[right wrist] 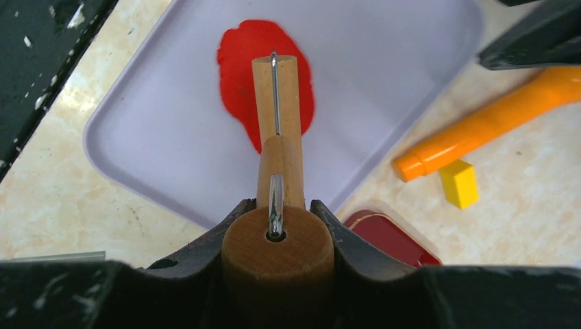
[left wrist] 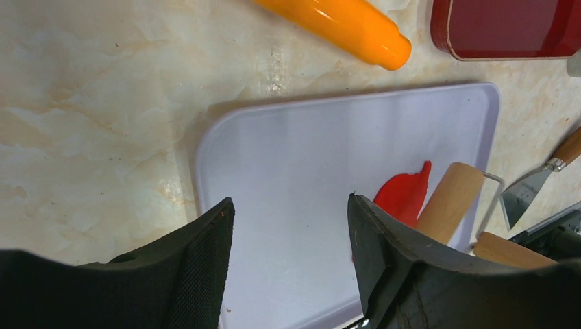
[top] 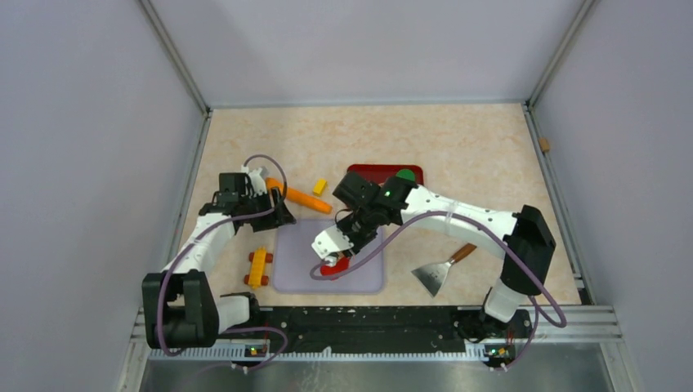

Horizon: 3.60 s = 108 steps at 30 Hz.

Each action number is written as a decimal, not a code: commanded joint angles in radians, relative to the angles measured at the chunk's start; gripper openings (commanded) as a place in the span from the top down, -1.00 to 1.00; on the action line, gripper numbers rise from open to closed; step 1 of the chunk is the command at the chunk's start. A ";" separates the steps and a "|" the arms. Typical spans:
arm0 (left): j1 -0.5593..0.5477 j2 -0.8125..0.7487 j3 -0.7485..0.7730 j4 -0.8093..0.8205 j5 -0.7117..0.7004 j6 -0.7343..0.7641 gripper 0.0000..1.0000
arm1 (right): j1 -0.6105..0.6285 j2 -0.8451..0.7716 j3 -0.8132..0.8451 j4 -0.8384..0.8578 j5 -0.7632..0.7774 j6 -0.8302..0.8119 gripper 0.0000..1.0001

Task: Roll out the dumpling wrappers from the dough

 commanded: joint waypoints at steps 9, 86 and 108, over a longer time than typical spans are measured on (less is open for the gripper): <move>0.017 0.043 -0.066 0.052 -0.037 -0.088 -0.22 | 0.033 0.079 -0.191 -0.185 -0.072 -0.152 1.00; -0.254 0.632 0.645 -0.508 0.046 1.332 0.00 | -0.582 -0.352 -0.206 0.382 -0.080 1.258 1.00; -0.374 0.605 0.480 -0.291 -0.139 1.264 0.72 | -0.645 -0.444 -0.272 0.363 -0.123 1.274 1.00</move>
